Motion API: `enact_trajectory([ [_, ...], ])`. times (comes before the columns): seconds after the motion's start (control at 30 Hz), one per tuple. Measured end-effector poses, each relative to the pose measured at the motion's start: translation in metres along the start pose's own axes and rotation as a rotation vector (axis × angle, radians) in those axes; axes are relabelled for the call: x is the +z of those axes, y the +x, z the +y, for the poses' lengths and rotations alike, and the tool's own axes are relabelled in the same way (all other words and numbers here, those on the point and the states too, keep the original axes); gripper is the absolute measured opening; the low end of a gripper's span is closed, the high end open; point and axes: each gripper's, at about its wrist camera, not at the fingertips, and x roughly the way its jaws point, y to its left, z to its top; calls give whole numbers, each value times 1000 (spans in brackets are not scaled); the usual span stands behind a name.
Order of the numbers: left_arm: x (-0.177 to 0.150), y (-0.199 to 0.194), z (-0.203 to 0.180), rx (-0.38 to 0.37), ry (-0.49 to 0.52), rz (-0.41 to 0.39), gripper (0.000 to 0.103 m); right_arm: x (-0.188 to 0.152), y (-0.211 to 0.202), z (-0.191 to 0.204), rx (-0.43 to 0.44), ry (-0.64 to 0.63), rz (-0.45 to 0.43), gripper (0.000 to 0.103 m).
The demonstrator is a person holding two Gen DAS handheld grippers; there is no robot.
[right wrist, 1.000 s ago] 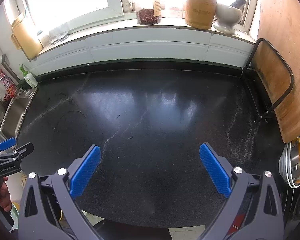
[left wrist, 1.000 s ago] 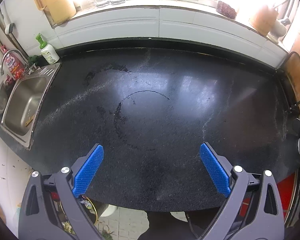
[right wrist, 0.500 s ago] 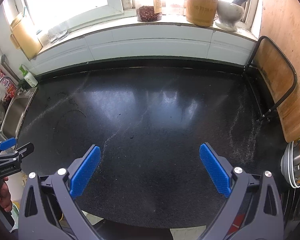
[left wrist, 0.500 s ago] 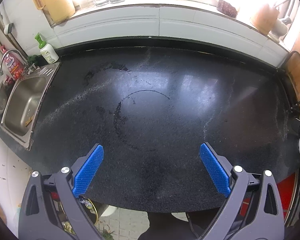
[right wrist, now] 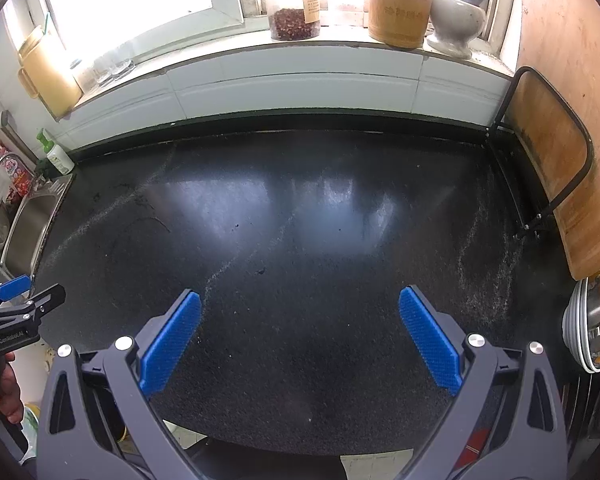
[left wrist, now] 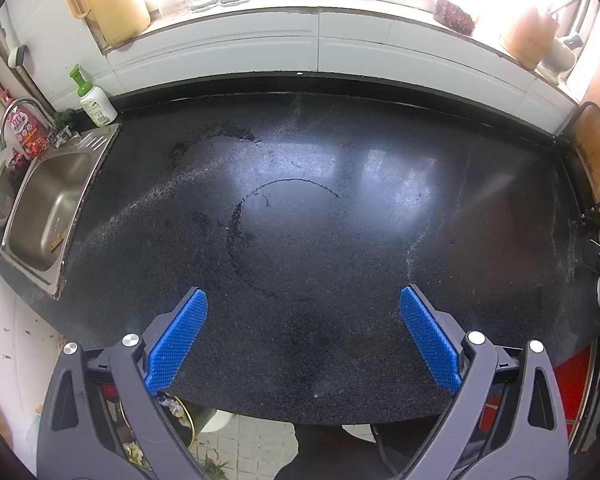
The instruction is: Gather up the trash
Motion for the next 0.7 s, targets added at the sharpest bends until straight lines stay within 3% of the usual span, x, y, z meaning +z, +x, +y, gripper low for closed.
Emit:
enact_trajectory([
  [0.7,-3,0,-4,-8,4,0,94,-4,-2,-1,-5,11,4,96],
])
